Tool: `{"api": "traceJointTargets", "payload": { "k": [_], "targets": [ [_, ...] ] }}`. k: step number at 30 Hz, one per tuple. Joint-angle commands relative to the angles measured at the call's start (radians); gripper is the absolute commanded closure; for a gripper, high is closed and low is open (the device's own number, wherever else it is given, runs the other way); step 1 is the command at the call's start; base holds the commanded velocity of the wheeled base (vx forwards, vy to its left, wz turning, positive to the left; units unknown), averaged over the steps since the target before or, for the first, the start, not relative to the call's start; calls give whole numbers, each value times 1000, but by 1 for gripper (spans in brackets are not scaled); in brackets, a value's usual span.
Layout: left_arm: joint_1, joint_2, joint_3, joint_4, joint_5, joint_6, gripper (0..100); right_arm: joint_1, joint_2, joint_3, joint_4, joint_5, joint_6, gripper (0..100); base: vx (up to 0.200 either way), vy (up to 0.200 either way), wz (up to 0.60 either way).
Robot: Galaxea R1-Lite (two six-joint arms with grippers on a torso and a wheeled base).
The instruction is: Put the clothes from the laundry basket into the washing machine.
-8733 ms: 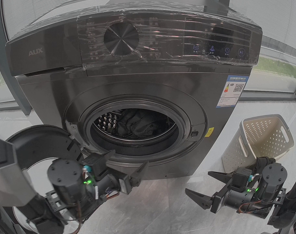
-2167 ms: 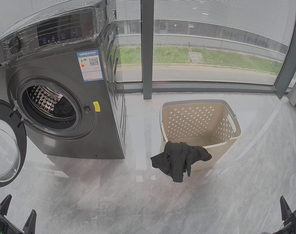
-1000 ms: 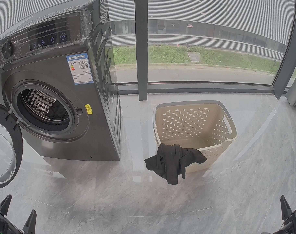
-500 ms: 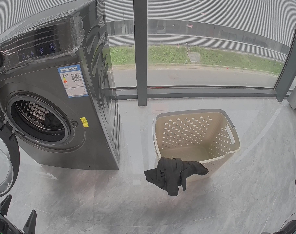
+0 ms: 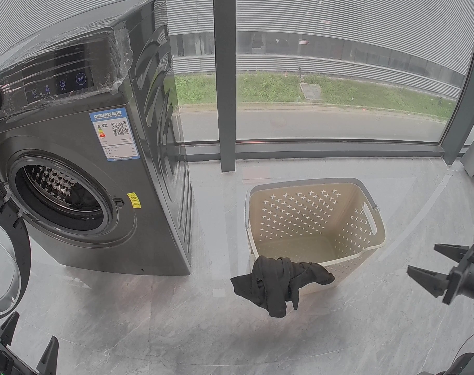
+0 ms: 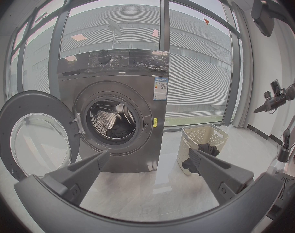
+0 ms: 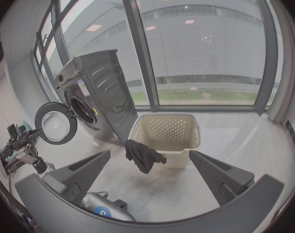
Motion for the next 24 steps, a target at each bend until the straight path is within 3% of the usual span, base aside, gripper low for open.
{"api": "traceJointTargets", "payload": {
  "k": [1,6,16,24],
  "targets": [
    [0,-16,16,0,0,1,0,144,614,0,-246,-24,48,0,0,0,0],
    [0,-16,16,0,0,2,0,159,739,-3,-369,-107,51,0,0,0,0],
    [-1,-16,16,0,0,2,0,234,884,-19,-432,-124,86,0,0,0,0],
    [-1,-16,16,0,0,2,0,265,1046,-143,-453,-147,100,0,0,0,0]
  ]
}}
